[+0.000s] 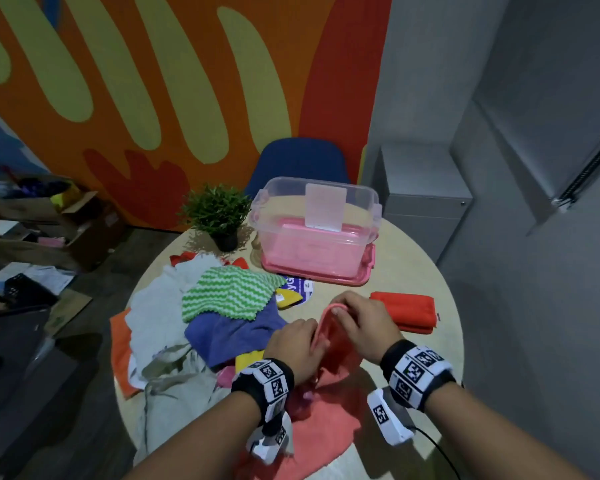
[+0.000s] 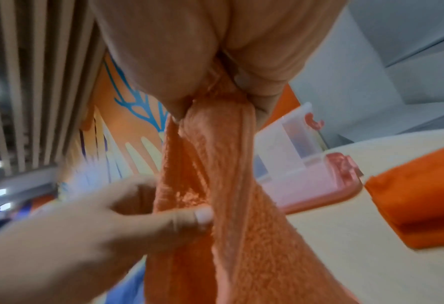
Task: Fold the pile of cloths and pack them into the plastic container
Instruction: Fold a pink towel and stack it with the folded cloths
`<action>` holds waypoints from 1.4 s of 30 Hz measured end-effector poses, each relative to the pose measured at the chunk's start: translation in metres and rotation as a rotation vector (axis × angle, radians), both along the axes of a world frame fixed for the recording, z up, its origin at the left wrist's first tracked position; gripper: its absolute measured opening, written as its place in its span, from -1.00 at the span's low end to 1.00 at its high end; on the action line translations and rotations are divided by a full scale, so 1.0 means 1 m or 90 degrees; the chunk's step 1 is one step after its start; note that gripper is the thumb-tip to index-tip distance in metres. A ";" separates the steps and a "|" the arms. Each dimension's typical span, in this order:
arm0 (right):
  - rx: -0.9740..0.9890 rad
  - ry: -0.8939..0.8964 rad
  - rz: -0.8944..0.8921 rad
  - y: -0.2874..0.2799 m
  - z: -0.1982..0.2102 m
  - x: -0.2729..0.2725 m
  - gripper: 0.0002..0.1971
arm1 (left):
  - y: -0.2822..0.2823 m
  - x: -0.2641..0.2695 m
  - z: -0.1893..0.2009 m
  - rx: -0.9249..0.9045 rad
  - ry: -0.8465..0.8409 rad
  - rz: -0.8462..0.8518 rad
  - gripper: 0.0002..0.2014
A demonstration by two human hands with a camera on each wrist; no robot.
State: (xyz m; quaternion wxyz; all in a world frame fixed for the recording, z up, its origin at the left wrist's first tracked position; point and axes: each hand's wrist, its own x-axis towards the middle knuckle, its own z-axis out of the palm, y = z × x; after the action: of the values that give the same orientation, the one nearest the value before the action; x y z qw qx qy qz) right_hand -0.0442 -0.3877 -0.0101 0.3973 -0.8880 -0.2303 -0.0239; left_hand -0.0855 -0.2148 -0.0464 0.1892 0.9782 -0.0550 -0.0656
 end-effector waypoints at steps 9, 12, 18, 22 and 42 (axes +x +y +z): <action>0.092 -0.097 -0.178 -0.089 0.054 0.023 -0.94 | 0.011 0.059 0.051 -0.073 -0.150 0.007 -0.79; 0.139 -0.095 -0.241 -0.114 0.058 0.024 -0.93 | 0.013 0.076 0.080 -0.088 -0.206 -0.018 -0.90; 0.273 -0.052 -0.320 -0.155 0.061 0.024 -0.79 | 0.024 0.092 0.103 -0.106 -0.245 -0.059 -0.88; 0.287 0.007 -0.284 -0.174 0.062 0.010 -0.65 | 0.024 0.079 0.108 -0.259 -0.138 -0.090 -0.77; 0.369 0.116 -0.408 -0.208 0.000 -0.008 -0.78 | -0.013 0.124 0.031 -0.322 -0.041 -0.076 -0.89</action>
State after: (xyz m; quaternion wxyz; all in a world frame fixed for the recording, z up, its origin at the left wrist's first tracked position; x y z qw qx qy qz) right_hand -0.0526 -0.5955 -0.0099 0.6213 -0.7649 0.1089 -0.1308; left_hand 0.0381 -0.2282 -0.0158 0.4215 0.8965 -0.1333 -0.0294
